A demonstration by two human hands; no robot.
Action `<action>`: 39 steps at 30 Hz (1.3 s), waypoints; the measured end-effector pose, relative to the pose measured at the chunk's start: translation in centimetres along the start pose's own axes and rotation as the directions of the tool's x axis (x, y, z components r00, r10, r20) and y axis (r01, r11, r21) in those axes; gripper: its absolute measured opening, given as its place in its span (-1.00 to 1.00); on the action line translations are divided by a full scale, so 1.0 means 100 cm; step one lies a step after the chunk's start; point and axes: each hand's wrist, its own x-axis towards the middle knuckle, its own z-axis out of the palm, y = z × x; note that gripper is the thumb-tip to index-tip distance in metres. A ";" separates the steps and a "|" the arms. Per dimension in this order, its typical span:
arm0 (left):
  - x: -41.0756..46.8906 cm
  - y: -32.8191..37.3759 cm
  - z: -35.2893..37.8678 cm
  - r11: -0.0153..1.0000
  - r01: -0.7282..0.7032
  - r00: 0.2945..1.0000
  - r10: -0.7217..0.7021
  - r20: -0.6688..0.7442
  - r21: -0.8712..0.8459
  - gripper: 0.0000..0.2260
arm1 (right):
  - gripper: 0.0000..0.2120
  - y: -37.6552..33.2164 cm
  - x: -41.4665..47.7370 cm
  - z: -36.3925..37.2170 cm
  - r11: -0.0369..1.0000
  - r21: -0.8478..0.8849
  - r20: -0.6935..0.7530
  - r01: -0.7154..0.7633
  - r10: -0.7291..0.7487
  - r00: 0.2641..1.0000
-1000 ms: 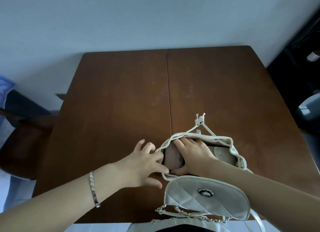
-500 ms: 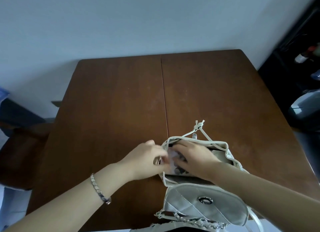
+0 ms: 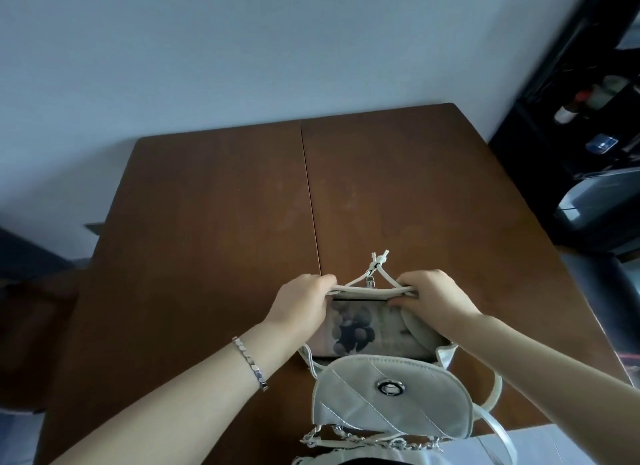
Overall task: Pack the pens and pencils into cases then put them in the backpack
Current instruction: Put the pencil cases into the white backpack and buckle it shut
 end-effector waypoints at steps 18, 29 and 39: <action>-0.045 -0.043 0.041 0.926 -0.295 0.952 0.305 -0.007 0.234 -0.50 | -0.61 -0.004 -0.022 0.065 0.910 -0.100 -0.138 0.402 -0.413 0.900; -0.018 -0.023 0.020 0.974 -0.207 0.957 0.183 0.225 0.091 -0.43 | -0.69 -0.055 -0.033 0.074 0.733 0.672 -0.060 0.109 -0.093 0.994; 0.007 -0.013 0.040 0.947 -0.321 0.910 0.301 0.284 0.024 -0.16 | -0.53 -0.076 -0.045 0.044 0.277 0.961 -0.021 -0.005 0.090 0.996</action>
